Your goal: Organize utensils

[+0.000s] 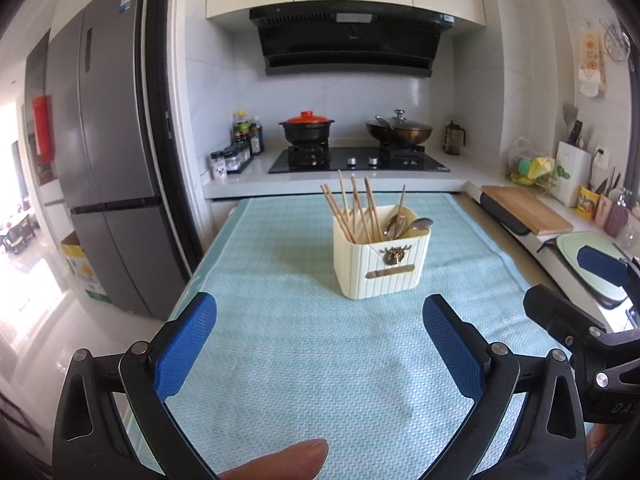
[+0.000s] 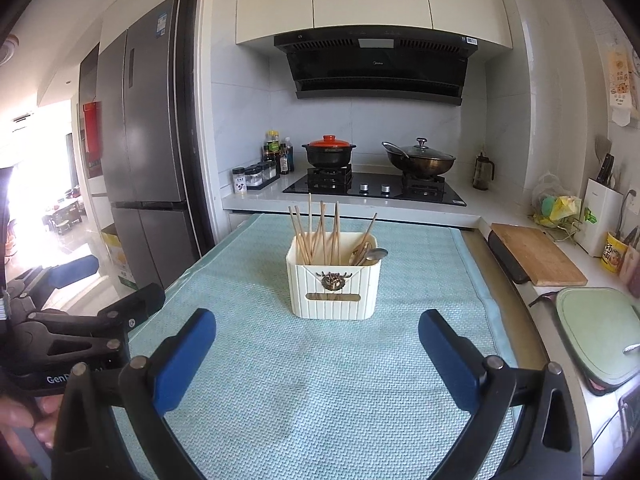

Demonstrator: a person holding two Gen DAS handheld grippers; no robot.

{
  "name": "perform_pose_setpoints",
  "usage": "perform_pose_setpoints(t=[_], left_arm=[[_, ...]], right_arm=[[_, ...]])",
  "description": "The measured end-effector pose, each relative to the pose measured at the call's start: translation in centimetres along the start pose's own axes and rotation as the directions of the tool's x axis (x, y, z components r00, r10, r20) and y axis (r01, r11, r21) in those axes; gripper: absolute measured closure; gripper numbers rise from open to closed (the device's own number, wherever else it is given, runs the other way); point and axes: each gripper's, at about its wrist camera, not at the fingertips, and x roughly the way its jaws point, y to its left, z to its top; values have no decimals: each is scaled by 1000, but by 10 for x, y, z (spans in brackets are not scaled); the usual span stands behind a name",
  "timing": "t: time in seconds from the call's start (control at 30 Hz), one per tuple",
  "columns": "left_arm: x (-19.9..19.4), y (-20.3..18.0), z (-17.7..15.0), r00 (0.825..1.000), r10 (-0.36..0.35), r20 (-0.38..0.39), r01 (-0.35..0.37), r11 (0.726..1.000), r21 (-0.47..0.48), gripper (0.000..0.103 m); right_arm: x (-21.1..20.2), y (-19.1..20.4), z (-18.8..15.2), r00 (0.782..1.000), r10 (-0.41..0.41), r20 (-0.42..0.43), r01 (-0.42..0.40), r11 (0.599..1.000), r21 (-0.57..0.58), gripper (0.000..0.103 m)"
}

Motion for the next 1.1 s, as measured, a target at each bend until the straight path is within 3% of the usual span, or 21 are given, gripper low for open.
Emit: perform_pose_setpoints(t=[1.1], left_arm=[[-7,-1,2,1000,-22,-2,22,1000,-18,0]], right_arm=[[-15,17,0,1000,-1,11,1,999,-44,0]])
